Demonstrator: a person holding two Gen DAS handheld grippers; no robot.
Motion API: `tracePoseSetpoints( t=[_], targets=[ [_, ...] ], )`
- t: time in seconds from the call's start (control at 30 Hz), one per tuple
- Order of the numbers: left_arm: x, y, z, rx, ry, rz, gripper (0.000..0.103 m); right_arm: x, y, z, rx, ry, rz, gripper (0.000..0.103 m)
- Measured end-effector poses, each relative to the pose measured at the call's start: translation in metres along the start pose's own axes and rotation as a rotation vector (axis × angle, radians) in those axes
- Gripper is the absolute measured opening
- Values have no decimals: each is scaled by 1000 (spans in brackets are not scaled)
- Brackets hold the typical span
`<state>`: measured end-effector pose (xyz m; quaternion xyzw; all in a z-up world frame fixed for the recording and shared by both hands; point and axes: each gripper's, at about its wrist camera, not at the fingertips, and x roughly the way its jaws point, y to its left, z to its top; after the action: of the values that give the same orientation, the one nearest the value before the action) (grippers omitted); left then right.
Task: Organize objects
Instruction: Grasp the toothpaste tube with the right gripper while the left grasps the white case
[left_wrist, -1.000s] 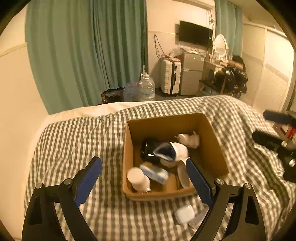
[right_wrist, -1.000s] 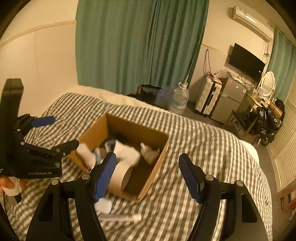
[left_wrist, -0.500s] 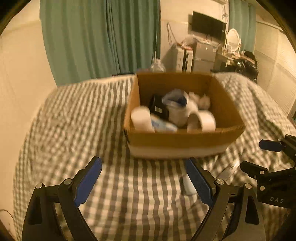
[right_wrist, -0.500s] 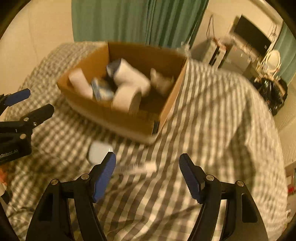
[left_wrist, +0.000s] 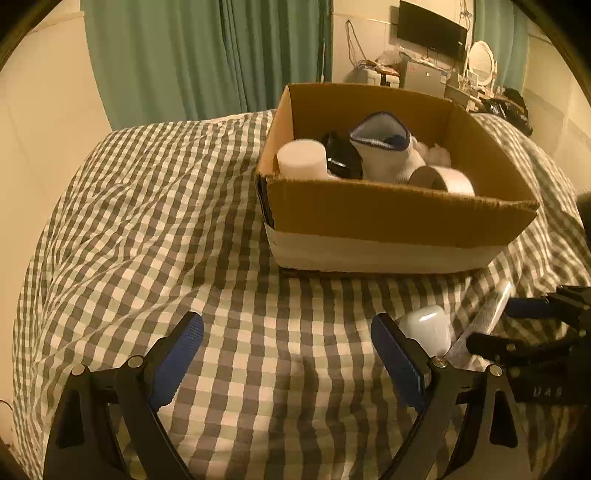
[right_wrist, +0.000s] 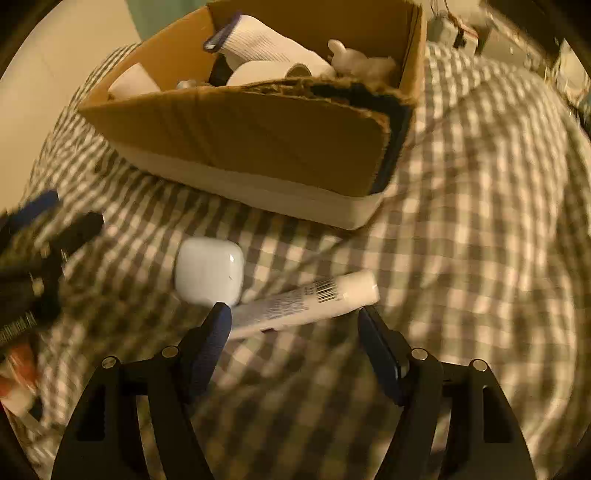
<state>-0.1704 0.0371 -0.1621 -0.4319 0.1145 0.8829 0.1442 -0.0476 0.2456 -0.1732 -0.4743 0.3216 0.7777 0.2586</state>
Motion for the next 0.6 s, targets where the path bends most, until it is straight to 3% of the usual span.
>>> tracePoseSetpoints(
  t=[0.13, 0.23, 0.27, 0.6],
  targets=[
    [4, 1, -2, -8, 19, -5, 95, 11, -6, 4, 60, 5, -17, 70],
    [7, 1, -2, -4, 26, -10, 95, 13, 0, 2, 23, -8, -58, 59],
    [8, 1, -3, -1, 29, -12, 95, 11, 1, 1, 9, -17, -55, 48],
    [11, -15, -2, 56, 48, -23, 95, -12, -14, -15, 15, -57, 14, 34]
  ],
)
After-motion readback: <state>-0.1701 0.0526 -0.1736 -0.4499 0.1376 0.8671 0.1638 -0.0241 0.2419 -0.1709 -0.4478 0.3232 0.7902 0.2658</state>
